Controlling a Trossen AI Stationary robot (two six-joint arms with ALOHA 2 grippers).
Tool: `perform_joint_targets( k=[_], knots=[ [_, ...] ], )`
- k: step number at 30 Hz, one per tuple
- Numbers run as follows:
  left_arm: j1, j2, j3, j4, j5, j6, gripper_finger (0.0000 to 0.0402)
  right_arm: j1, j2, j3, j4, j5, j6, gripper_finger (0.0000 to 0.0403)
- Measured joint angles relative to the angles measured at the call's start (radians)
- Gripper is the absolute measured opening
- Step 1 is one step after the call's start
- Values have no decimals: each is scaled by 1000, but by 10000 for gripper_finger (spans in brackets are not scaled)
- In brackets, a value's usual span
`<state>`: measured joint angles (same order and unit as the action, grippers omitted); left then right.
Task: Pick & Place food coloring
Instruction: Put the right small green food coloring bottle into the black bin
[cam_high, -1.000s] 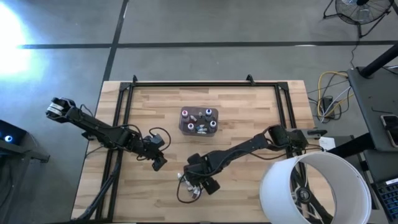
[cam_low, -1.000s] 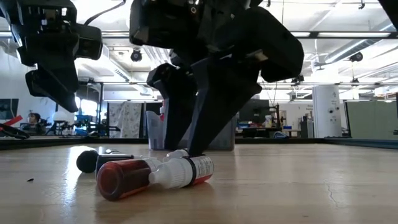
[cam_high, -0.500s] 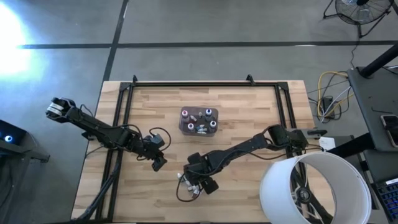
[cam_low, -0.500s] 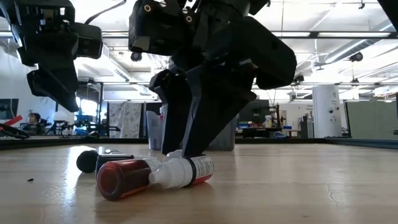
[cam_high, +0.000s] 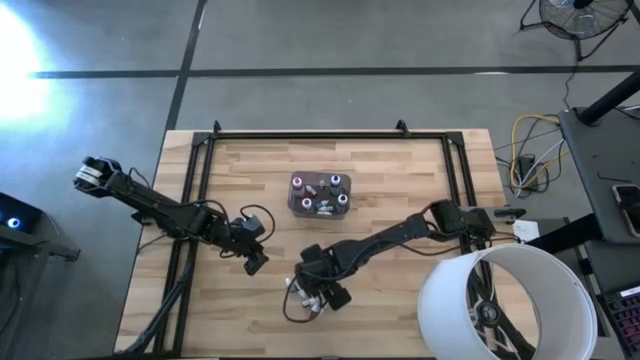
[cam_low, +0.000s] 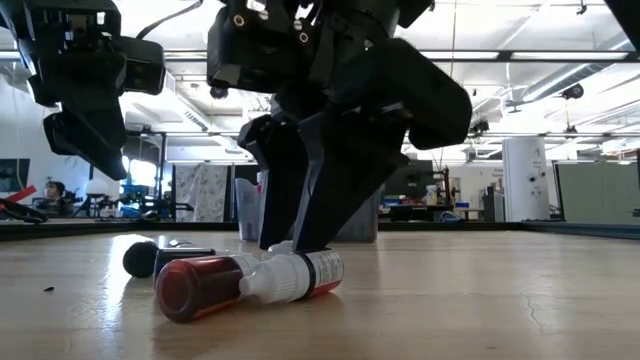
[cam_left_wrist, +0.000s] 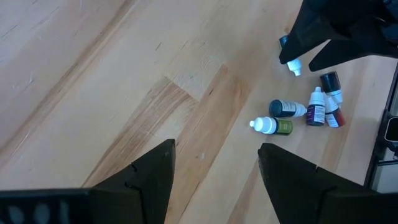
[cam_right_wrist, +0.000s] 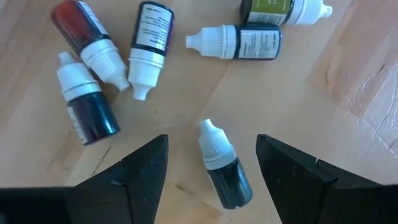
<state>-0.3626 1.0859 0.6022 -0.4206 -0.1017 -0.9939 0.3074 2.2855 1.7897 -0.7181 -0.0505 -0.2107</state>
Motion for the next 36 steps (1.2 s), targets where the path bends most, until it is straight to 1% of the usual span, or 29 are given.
perform_joint_targets(
  k=[11, 18, 21, 24, 29, 36],
  knots=[
    [0, 0, 0, 1, 0, -1, 206, -9, 19, 0, 15, -4, 1, 237],
    [0, 0, 0, 1, 0, -1, 206, -11, 23, 0, 18, -14, 28, 235],
    [0, 0, 0, 1, 0, -1, 206, -15, 23, 0, 14, -17, 73, 230],
    [0, 0, 0, 1, 0, -2, 206, -19, 23, 2, 6, -45, 85, 222],
    [0, 0, 0, 1, 0, -10, 206, -23, 23, 2, -6, -48, 76, 189],
    [0, 0, 0, 1, 0, -22, 206, -37, 23, 2, -5, -29, 54, 111]
  ],
)
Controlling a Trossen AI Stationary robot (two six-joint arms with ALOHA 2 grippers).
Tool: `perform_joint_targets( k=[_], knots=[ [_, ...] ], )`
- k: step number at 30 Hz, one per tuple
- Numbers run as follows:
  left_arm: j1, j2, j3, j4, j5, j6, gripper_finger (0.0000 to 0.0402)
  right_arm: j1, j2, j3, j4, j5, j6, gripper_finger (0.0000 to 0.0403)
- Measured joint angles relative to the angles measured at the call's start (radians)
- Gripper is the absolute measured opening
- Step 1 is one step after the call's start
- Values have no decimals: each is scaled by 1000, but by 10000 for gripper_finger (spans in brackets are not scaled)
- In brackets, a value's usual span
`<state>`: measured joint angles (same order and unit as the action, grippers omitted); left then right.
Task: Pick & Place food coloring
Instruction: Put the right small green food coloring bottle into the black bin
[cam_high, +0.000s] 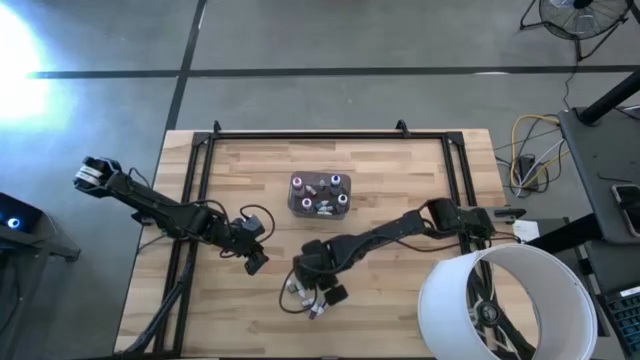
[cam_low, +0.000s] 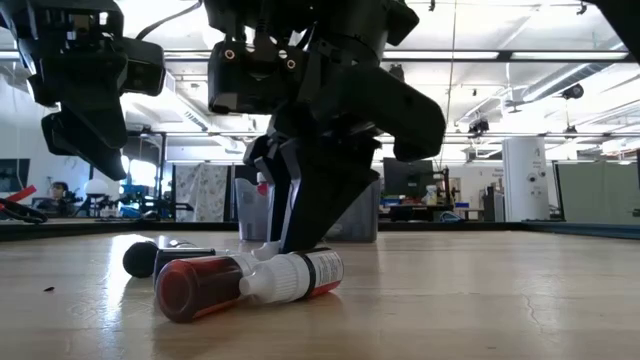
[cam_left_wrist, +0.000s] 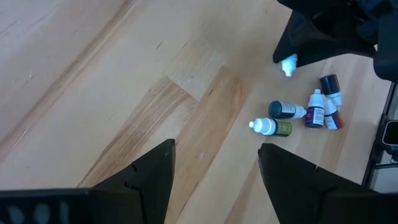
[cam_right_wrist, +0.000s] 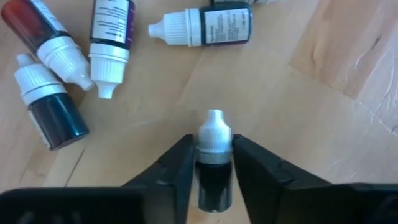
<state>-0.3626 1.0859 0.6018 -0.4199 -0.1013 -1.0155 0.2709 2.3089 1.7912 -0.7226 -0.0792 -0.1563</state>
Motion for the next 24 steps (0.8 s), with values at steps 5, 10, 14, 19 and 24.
perform_joint_targets(
  k=[5, 10, 14, 19, 24],
  knots=[
    [0, 0, 0, 0, 0, -8, 206, -16, 0, 0, 0, -4, 46, 64],
    [0, 0, 0, 0, 0, -4, 206, -49, 0, 7, 3, -8, 242, 56],
    [0, 0, 0, 0, 0, 15, 206, -85, -23, 10, 22, 55, 407, 70],
    [0, 0, 0, 0, 0, 24, 206, -129, -147, 15, 45, 275, 500, 73],
    [0, 0, 0, -1, 0, 41, 206, -220, -257, 14, 42, 457, 558, 74]
  ],
)
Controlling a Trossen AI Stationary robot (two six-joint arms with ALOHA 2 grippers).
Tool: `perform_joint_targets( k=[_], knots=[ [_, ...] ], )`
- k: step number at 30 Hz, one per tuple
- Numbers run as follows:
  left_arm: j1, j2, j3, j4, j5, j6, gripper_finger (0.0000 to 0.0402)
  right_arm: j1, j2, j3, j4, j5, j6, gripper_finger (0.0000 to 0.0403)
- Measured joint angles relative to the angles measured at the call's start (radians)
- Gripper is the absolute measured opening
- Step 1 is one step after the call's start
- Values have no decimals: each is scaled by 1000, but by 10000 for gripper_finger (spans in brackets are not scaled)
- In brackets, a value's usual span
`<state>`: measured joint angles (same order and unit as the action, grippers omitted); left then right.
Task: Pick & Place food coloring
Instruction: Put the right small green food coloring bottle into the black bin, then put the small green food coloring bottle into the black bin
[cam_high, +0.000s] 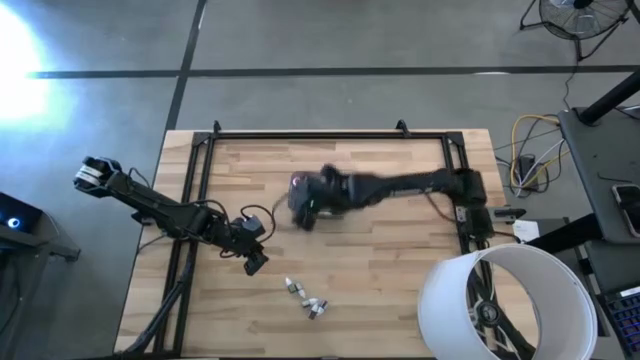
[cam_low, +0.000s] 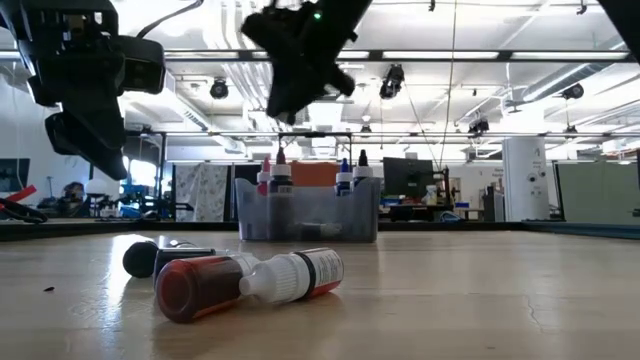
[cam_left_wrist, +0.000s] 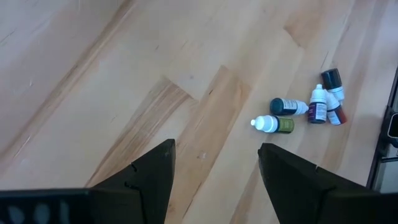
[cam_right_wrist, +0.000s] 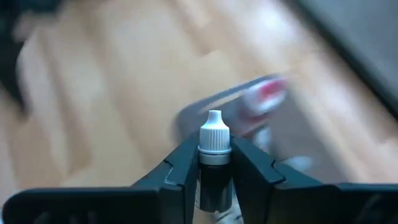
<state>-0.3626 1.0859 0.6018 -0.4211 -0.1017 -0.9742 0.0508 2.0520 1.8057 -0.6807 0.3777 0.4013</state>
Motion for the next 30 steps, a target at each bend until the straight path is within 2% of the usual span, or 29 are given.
perform_joint_targets(
  k=[2, 5, 8, 11, 14, 18, 21, 26, 30],
  knots=[
    [1, 0, 0, 2, 0, 8, 206, -50, -32, 0, -5, 5, 25, 80],
    [1, 0, 0, 2, 0, 12, 206, -125, -46, -2, -95, 6, 148, 94],
    [1, 0, 0, 1, -3, 13, 206, -188, -36, -26, -136, -103, 196, 119],
    [0, 0, 0, 1, -3, 19, 206, -209, -37, -37, -136, -171, 194, 151],
    [0, 0, 0, 1, -3, 25, 206, -195, -41, -38, -178, -154, 187, 184],
    [0, 4, -1, 1, -4, 26, 206, -141, -63, -40, -184, -110, 86, 219],
    [0, 18, -3, 12, -4, 58, 206, -52, -87, -36, -201, -112, 9, 232],
    [-10, 54, -9, 169, 77, 311, 206, 121, -71, -46, -313, -187, -2, 234],
    [-30, 88, -16, 279, 149, 508, 206, 227, -48, -58, -322, -220, 73, 229]
  ],
)
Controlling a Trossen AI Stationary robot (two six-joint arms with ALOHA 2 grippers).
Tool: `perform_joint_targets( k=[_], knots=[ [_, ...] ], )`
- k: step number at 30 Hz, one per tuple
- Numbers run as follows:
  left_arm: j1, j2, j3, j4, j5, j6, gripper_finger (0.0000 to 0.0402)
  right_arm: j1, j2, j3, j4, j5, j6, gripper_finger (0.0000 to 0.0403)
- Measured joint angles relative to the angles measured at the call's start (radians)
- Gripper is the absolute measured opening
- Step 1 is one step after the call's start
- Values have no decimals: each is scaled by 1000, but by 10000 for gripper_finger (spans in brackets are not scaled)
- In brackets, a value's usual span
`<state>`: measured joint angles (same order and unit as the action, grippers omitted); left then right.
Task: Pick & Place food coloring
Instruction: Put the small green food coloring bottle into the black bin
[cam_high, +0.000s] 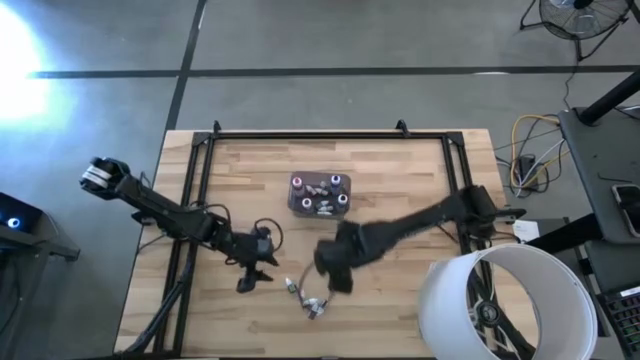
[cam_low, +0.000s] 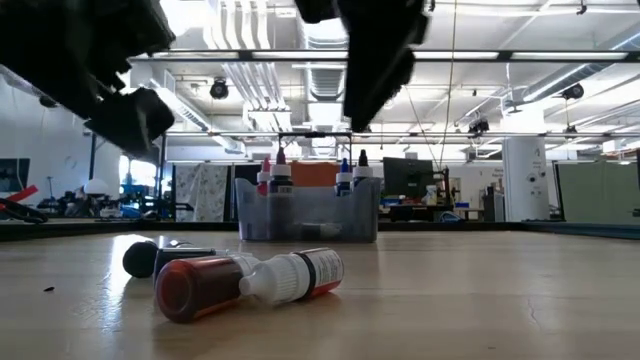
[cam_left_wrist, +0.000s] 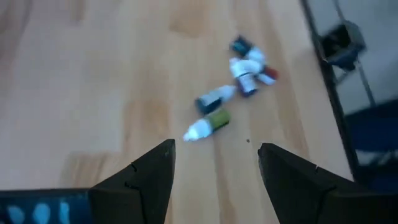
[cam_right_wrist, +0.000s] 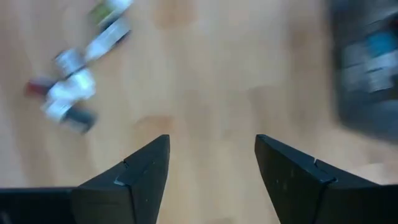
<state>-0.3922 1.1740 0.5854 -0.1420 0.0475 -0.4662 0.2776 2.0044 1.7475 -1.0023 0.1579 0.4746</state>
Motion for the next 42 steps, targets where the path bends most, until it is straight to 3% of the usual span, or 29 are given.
perform_joint_targets(
  k=[10, 18, 23, 29, 37, 42],
  knots=[
    [-51, 229, 60, 83, 18, 500, 206, 156, 7, -59, -8, 7, 57, 228],
    [-27, 436, 210, 48, 6, 641, 206, 205, 6, -71, -1, 60, 128, 226],
    [-9, 514, 277, -105, 11, 659, 206, 224, 6, -71, 0, 66, 162, 226],
    [9, 539, 301, -117, 45, 644, 196, 230, 6, -71, 9, 84, 165, 224],
    [11, 541, 312, -129, 43, 627, 128, 230, 6, -86, 3, 107, 146, 224],
    [11, 541, 315, -122, 67, 514, 85, 237, 6, -96, -68, 108, 207, 224]
  ],
)
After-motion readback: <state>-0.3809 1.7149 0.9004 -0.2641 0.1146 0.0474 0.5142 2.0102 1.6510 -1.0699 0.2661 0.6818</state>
